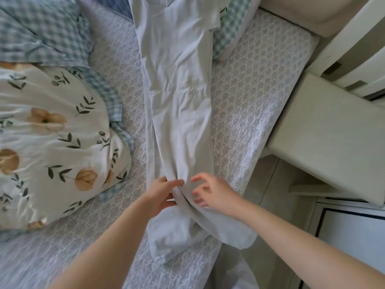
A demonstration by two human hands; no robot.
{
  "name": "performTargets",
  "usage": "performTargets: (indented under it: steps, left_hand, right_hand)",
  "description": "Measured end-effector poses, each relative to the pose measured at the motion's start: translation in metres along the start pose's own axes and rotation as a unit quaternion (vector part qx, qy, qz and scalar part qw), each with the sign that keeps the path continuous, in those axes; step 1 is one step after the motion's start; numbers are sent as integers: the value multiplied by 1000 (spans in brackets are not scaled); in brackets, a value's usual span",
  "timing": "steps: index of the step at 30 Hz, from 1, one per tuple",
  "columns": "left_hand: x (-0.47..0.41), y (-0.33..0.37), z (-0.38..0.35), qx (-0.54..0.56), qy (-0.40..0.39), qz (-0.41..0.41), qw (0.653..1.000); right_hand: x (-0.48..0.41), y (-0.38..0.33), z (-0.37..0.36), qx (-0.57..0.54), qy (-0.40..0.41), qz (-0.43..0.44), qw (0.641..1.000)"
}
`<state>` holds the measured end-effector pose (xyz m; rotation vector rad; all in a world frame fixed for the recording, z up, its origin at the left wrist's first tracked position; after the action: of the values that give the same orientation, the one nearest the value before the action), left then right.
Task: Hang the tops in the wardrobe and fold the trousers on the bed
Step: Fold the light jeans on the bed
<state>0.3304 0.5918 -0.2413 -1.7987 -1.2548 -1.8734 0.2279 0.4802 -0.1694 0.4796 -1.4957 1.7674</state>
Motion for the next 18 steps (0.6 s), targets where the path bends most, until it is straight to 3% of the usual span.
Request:
performTargets:
  steps: [2,5,10,14,18]
  left_hand:
    - [3,-18,3,17,14,4,1000]
    - [7,-30,0,57,27,-10,998]
    - [18,-43,-23,1,-48,-14,999]
    - [33,-53,-25,-32,-89,-2,996]
    - [47,-57,-4,-11,-119,29,992]
  right_hand:
    - [-12,17,26,-22,92,-26,995]
    - [-24,47,56,87,176,-86,977]
    - [-27,74,17,-17,34,-144,989]
    - [-16,84,7,-113,48,-162,979]
    - [-6,82,20,-111,96,-137,980]
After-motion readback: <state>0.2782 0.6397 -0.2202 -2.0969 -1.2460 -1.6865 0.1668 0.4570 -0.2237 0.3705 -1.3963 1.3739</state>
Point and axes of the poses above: each hand's wrist, its own x-axis away from the middle knuckle, its own z-axis out of the back of the hand, y = z × x, the point moved 8 cm from there along -x, towards the middle knuckle
